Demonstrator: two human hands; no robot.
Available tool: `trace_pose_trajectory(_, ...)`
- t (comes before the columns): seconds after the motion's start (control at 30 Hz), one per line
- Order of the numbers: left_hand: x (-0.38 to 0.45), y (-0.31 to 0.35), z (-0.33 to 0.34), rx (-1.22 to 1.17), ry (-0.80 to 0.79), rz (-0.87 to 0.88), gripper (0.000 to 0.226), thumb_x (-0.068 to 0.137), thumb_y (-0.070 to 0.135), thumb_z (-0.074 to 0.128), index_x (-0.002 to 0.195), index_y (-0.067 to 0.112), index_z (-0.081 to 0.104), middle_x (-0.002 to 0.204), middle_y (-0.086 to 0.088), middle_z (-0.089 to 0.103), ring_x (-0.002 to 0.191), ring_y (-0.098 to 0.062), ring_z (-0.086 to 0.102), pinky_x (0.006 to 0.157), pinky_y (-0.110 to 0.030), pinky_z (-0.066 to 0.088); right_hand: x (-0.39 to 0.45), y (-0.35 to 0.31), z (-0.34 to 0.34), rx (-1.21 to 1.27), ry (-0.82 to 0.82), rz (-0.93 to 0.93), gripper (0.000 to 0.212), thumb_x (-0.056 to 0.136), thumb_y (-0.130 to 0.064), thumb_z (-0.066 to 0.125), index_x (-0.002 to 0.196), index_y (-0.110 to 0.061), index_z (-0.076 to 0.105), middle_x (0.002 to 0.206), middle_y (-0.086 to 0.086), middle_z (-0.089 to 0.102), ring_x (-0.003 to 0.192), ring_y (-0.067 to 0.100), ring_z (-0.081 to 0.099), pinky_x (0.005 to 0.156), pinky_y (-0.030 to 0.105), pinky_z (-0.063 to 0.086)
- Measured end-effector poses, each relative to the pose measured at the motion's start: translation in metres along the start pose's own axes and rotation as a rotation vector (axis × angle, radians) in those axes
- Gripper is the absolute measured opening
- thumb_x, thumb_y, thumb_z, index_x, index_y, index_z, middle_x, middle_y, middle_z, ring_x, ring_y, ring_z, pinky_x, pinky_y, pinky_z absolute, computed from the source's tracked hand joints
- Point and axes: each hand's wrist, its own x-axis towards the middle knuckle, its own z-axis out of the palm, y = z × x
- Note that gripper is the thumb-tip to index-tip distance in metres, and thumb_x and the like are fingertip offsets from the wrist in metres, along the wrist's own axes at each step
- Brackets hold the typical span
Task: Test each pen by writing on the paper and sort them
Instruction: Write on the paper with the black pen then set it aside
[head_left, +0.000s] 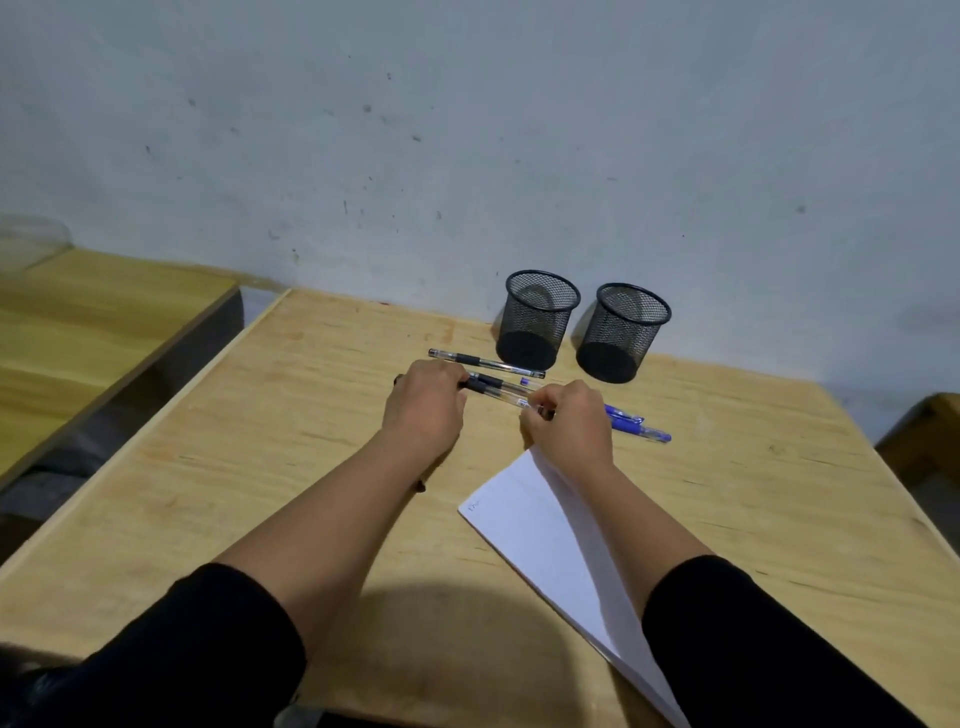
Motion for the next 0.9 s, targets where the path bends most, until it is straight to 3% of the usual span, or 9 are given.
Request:
trace_pose_trajectory(0.1, 0.007, 0.0, 0.004, 0.029, 0.022, 0.022, 0.029, 0.091, 0.019, 0.052, 0.12, 0.015, 0.057, 0.121, -0.009, 0.056, 0.114, -0.026, 0.049, 0.09, -0.04, 0.045, 0.007, 0.002, 0.003, -0.046, -0.003, -0.046, 0.018, 0.084, -0.023, 0.063, 0.096, -0.015, 0.073, 0.1, 0.008, 0.06, 0.096, 0.025, 0.057, 0.075, 0.036, 0.053)
trace_pose_trajectory(0.23, 0.014, -0.002, 0.009, 0.064, 0.016, 0.051, 0.03, 0.09, 0.015, 0.052, 0.12, 0.016, 0.056, 0.124, -0.008, 0.054, 0.116, -0.025, 0.045, 0.091, -0.042, 0.046, 0.013, 0.003, 0.002, -0.087, 0.008, -0.065, 0.015, 0.087, -0.022, 0.062, 0.096, -0.014, 0.071, 0.107, 0.005, 0.055, 0.104, 0.02, 0.047, 0.076, 0.03, 0.041)
trace_pose_trajectory(0.37, 0.016, -0.004, 0.01, 0.057, 0.033, 0.047, 0.028, 0.091, 0.016, 0.053, 0.118, 0.016, 0.059, 0.122, -0.008, 0.054, 0.114, -0.024, 0.046, 0.088, -0.039, 0.047, 0.012, 0.001, -0.002, -0.062, -0.017, -0.115, 0.012, 0.089, -0.019, 0.058, 0.085, -0.013, 0.068, 0.104, 0.004, 0.057, 0.101, 0.019, 0.044, 0.08, 0.032, 0.039)
trace_pose_trajectory(0.5, 0.011, -0.005, 0.007, -0.071, 0.097, 0.083, 0.022, 0.09, 0.018, 0.055, 0.111, 0.017, 0.062, 0.113, -0.006, 0.055, 0.11, -0.022, 0.045, 0.084, -0.034, 0.042, 0.009, -0.002, -0.023, 0.228, -0.037, -0.081, 0.012, 0.089, -0.017, 0.055, 0.086, -0.012, 0.066, 0.089, 0.0, 0.062, 0.086, 0.016, 0.053, 0.069, 0.026, 0.038)
trace_pose_trajectory(0.63, -0.001, 0.006, -0.003, -0.244, 0.179, 0.168, 0.019, 0.09, 0.016, 0.054, 0.105, 0.019, 0.066, 0.104, -0.006, 0.059, 0.101, -0.023, 0.053, 0.083, -0.036, 0.046, -0.007, 0.0, -0.049, 0.84, -0.053, 0.1, 0.008, 0.089, -0.014, 0.059, 0.085, -0.01, 0.065, 0.07, -0.003, 0.06, 0.054, 0.001, 0.054, 0.054, 0.016, 0.043)
trace_pose_trajectory(0.7, -0.01, 0.014, -0.008, -0.312, 0.162, 0.214, 0.02, 0.089, 0.014, 0.056, 0.105, 0.017, 0.067, 0.102, -0.007, 0.062, 0.097, -0.022, 0.057, 0.082, -0.024, 0.039, -0.017, 0.001, -0.054, 1.058, -0.095, 0.167, 0.006, 0.089, -0.014, 0.061, 0.084, -0.012, 0.064, 0.068, -0.001, 0.061, 0.048, 0.001, 0.052, 0.05, 0.015, 0.043)
trace_pose_trajectory(0.77, -0.02, 0.027, -0.01, -0.359, 0.114, 0.283, 0.021, 0.087, 0.012, 0.059, 0.106, 0.015, 0.068, 0.102, -0.007, 0.065, 0.096, -0.019, 0.058, 0.076, -0.01, 0.031, -0.025, 0.002, -0.053, 1.107, -0.149, 0.174, 0.008, 0.089, -0.015, 0.061, 0.082, -0.013, 0.064, 0.065, -0.003, 0.061, 0.049, 0.003, 0.051, 0.053, 0.016, 0.04)
trace_pose_trajectory(0.9, -0.035, 0.04, -0.017, -0.473, 0.049, 0.27, 0.018, 0.086, 0.012, 0.061, 0.101, 0.016, 0.07, 0.098, -0.001, 0.069, 0.086, -0.009, 0.057, 0.071, -0.003, 0.036, -0.039, 0.002, -0.058, 1.1, -0.176, 0.109, 0.014, 0.091, -0.014, 0.058, 0.079, -0.011, 0.065, 0.06, -0.003, 0.061, 0.051, 0.004, 0.05, 0.054, 0.016, 0.04)
